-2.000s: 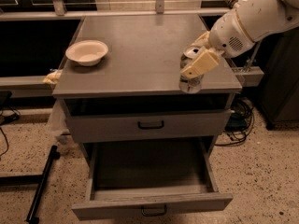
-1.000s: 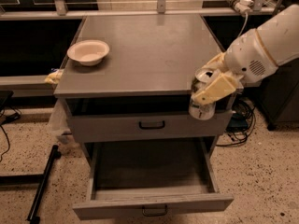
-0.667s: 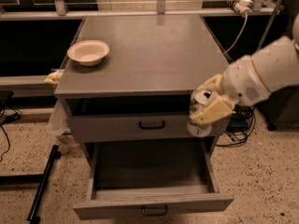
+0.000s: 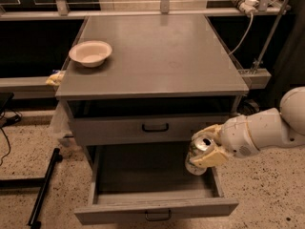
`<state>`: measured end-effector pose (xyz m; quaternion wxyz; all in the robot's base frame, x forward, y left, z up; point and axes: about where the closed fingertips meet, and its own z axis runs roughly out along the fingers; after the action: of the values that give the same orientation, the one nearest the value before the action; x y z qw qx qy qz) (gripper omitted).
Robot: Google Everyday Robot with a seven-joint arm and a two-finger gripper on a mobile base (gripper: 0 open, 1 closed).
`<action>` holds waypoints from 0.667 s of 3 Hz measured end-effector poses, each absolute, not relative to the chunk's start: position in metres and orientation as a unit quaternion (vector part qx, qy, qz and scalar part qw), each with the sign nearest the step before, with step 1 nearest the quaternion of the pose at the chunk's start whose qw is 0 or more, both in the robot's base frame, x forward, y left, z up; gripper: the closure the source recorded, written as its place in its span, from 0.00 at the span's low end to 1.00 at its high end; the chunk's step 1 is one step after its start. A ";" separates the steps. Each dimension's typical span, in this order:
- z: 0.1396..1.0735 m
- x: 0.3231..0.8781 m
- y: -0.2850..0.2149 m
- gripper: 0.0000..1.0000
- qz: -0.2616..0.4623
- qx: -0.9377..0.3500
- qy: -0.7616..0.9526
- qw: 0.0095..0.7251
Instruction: Place 7up can into middle drawer
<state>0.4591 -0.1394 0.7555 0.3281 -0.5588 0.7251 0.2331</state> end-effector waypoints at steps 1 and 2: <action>0.755 0.459 -0.139 1.00 0.233 -0.559 0.725 0.328; 0.727 0.462 -0.138 1.00 0.231 -0.567 0.714 0.338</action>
Offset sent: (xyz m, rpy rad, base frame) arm 0.0072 -0.0001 -0.0746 0.0213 -0.0755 0.0385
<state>0.4616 -0.1379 0.7267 0.3384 -0.5672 0.7144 0.2310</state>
